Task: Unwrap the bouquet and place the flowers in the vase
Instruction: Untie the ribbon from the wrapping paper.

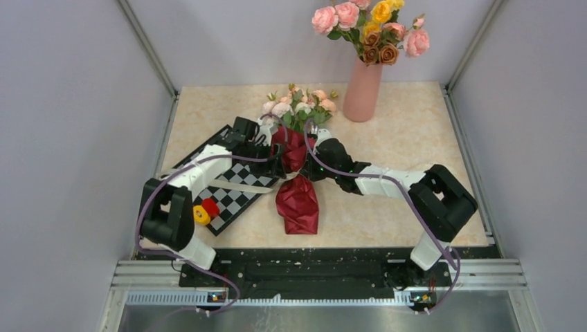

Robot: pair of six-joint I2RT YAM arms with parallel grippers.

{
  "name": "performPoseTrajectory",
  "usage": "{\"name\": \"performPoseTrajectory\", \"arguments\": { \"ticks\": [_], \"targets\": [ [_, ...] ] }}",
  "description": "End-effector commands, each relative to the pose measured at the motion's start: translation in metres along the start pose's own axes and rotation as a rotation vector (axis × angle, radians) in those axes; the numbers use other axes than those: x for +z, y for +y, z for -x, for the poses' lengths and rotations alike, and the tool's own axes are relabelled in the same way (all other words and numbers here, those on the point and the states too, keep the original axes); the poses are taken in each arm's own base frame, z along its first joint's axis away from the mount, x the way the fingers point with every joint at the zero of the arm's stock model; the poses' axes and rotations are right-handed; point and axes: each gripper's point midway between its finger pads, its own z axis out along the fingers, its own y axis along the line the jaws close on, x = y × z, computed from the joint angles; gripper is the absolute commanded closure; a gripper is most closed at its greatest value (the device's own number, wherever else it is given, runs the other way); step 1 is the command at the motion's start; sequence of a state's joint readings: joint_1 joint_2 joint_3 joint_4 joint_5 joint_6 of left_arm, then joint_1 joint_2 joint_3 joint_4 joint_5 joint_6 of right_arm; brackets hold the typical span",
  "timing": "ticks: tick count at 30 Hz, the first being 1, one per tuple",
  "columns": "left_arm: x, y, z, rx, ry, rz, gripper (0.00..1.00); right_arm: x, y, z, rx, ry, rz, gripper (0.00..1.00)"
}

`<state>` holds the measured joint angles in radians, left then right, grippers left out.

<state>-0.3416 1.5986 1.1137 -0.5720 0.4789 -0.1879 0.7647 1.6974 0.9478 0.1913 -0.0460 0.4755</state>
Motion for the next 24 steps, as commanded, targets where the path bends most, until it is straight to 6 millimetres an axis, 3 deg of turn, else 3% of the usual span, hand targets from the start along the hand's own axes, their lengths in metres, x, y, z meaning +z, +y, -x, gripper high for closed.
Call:
{"name": "performPoseTrajectory", "arguments": {
  "ticks": [1, 12, 16, 18, 24],
  "targets": [
    [-0.022, -0.023, 0.018, 0.024, -0.139, -0.067, 0.32, -0.013, 0.021, 0.026, 0.019, -0.094, 0.065, 1.0],
    [-0.01, -0.041, -0.029, -0.099, -0.133, -0.196, 0.36, -0.011, 0.019, 0.025, 0.036, -0.096, 0.055, 1.0],
    [-0.004, -0.04, -0.034, -0.115, -0.133, -0.189, 0.42, -0.01, 0.019, 0.024, 0.046, -0.094, 0.058, 1.0],
    [0.002, -0.035, -0.036, -0.13, -0.123, -0.17, 0.48, -0.009, 0.019, 0.024, 0.047, -0.093, 0.057, 1.0],
    [0.01, -0.024, -0.041, -0.166, -0.108, -0.119, 0.81, -0.012, 0.017, 0.025, 0.045, -0.097, 0.046, 1.0]
  ]
}}
